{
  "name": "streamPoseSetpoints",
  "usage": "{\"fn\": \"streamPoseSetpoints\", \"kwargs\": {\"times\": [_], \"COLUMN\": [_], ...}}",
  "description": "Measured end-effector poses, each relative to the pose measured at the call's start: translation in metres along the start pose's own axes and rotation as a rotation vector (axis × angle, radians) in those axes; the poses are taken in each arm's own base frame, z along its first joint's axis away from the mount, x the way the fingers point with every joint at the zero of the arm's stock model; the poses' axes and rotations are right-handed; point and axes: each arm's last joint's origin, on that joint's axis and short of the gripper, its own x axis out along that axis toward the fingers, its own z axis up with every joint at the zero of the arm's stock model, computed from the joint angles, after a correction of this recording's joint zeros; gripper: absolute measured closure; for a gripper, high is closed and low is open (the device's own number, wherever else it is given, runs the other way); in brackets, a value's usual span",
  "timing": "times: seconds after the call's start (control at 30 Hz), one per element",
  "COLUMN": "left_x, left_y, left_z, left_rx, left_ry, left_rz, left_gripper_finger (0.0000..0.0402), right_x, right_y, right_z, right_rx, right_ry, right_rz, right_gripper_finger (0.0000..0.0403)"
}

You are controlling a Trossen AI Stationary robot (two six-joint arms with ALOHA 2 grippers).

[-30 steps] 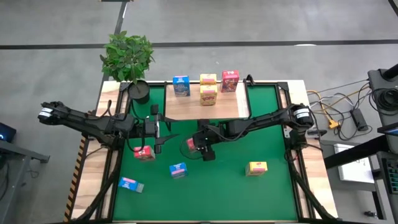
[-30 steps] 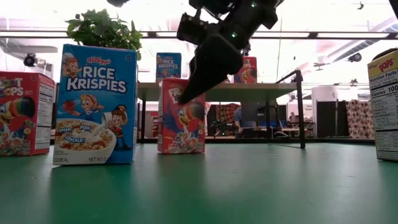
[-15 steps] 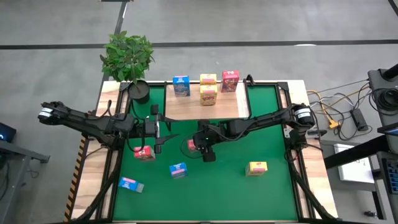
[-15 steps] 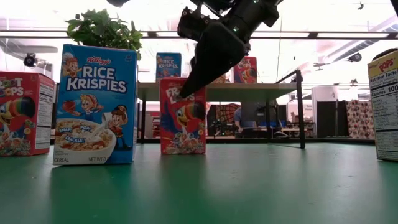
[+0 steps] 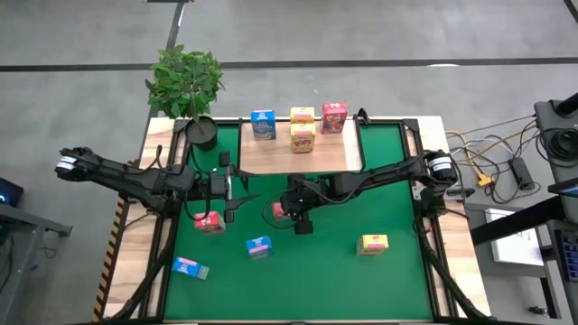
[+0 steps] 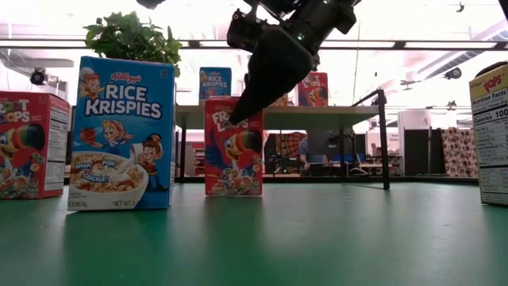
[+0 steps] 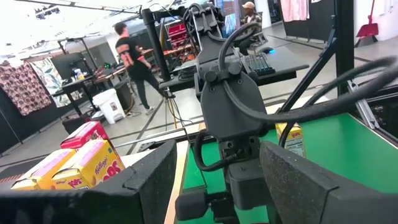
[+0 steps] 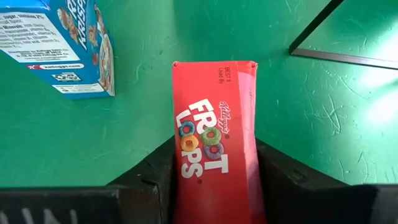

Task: Stack cereal on shelf
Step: Put the right red cereal box on the shelf aligned with the other red cereal box

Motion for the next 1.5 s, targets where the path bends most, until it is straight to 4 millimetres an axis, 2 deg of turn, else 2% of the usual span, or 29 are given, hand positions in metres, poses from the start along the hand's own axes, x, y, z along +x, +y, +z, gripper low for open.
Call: {"fn": "streamPoseSetpoints", "kwargs": {"times": [0.17,0.33,0.43,0.63,0.77,0.93,1.1,1.5], "left_x": [0.0,0.0,0.0,0.0,0.0,0.0,0.0,0.0], "left_y": [0.0,0.0,0.0,0.0,0.0,0.0,0.0,0.0], "left_z": [0.0,0.0,0.0,0.0,0.0,0.0,0.0,0.0], "left_rx": [0.0,0.0,0.0,0.0,0.0,0.0,0.0,0.0], "left_ry": [0.0,0.001,0.001,0.0,0.0,-0.001,-0.001,-0.001], "left_rz": [0.0,0.0,0.0,0.0,0.0,0.0,0.0,0.0], "left_gripper_finger": [0.0187,0.0187,0.0187,0.0187,0.0187,0.0187,0.0187,0.0187], "right_x": [-0.01,-0.034,-0.058,-0.123,-0.165,-0.2,-0.216,-0.221], "right_y": [-0.001,0.0,0.001,-0.004,-0.012,-0.03,-0.049,-0.098], "right_z": [0.003,0.007,0.009,0.006,-0.002,-0.012,-0.02,-0.043], "right_rx": [0.021,0.046,0.059,0.08,0.072,0.09,0.085,0.064], "right_ry": [-0.016,-0.019,-0.022,-0.021,-0.032,-0.059,-0.071,0.027], "right_rz": [-0.001,0.067,0.102,0.095,0.051,-0.046,-0.103,-0.18], "right_gripper_finger": [0.0254,0.0254,0.0255,0.0256,0.0257,0.0257,0.0257,0.0257]}}
